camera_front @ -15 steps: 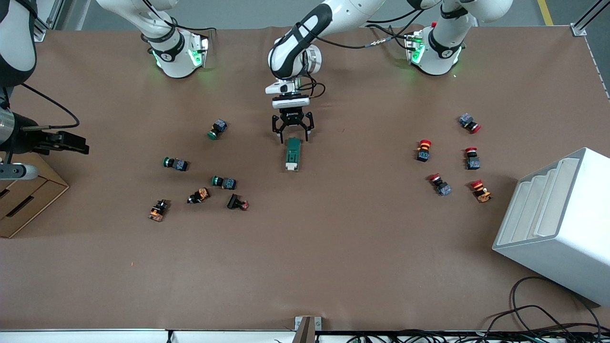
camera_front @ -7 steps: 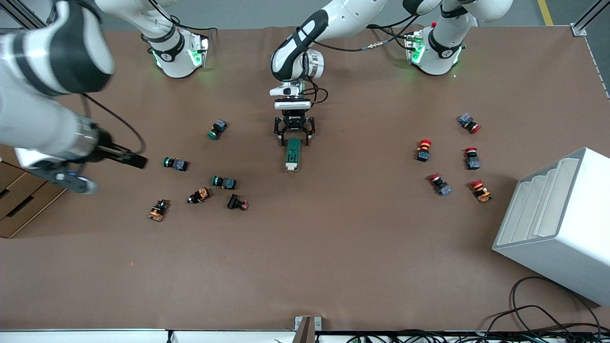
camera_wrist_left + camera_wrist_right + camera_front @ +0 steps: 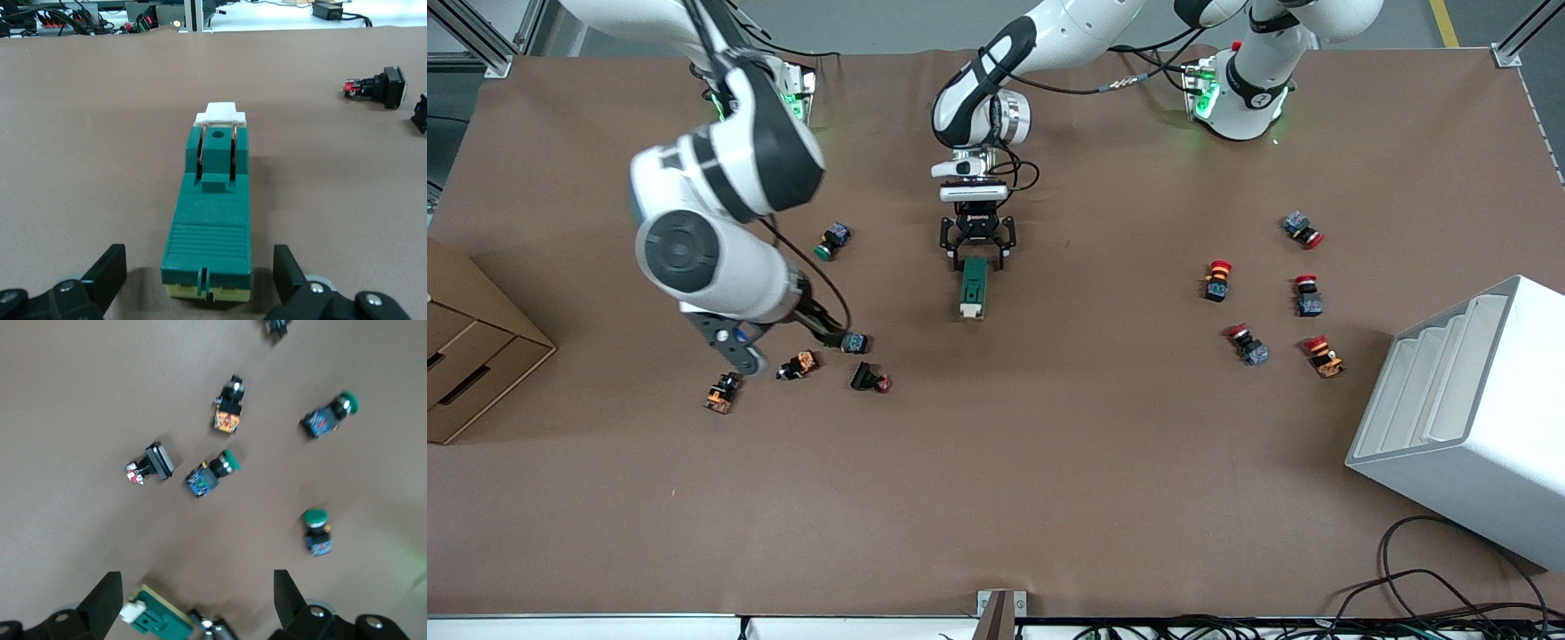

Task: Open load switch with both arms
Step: 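Reach the right gripper over the white switch lever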

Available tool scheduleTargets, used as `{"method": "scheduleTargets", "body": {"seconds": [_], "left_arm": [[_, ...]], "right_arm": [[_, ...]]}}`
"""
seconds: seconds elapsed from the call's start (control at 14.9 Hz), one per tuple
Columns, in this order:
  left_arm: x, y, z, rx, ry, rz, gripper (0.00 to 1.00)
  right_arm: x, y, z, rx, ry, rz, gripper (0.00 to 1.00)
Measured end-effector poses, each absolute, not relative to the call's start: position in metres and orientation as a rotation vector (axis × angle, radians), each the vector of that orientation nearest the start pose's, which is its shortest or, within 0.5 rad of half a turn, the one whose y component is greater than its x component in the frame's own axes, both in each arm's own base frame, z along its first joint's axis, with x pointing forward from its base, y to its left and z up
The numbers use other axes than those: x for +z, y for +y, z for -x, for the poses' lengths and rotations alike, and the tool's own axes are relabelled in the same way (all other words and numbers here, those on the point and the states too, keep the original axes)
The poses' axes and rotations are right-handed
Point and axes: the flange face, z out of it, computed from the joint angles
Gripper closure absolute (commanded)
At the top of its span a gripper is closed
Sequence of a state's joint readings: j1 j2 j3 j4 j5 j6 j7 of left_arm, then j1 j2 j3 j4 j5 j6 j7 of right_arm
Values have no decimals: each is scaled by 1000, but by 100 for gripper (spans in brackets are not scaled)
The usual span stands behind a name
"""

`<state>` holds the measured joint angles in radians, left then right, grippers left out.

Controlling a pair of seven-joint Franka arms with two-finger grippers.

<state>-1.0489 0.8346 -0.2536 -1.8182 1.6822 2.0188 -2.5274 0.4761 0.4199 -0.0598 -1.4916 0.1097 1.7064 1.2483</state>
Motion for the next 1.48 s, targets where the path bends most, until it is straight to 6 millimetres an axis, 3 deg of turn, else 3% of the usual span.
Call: {"method": "scheduleTargets", "body": {"seconds": [0.4, 0.81, 0.94, 1.08, 1.48], "left_arm": [[71, -569, -213, -1651, 0, 2674, 2], [70, -569, -211, -1664, 1, 2664, 1], [70, -569, -211, -1664, 0, 2663, 1], [69, -569, -211, -1666, -5, 2665, 1], [70, -570, -212, -1679, -62, 2679, 0]], "right_arm": [[325, 363, -576, 366, 1814, 2693, 0], [233, 465, -520, 257, 2134, 2485, 0], [210, 476, -508, 245, 2184, 2471, 0], [200, 476, -507, 242, 2206, 2469, 0], [203, 472, -505, 270, 2246, 2512, 0]]}}
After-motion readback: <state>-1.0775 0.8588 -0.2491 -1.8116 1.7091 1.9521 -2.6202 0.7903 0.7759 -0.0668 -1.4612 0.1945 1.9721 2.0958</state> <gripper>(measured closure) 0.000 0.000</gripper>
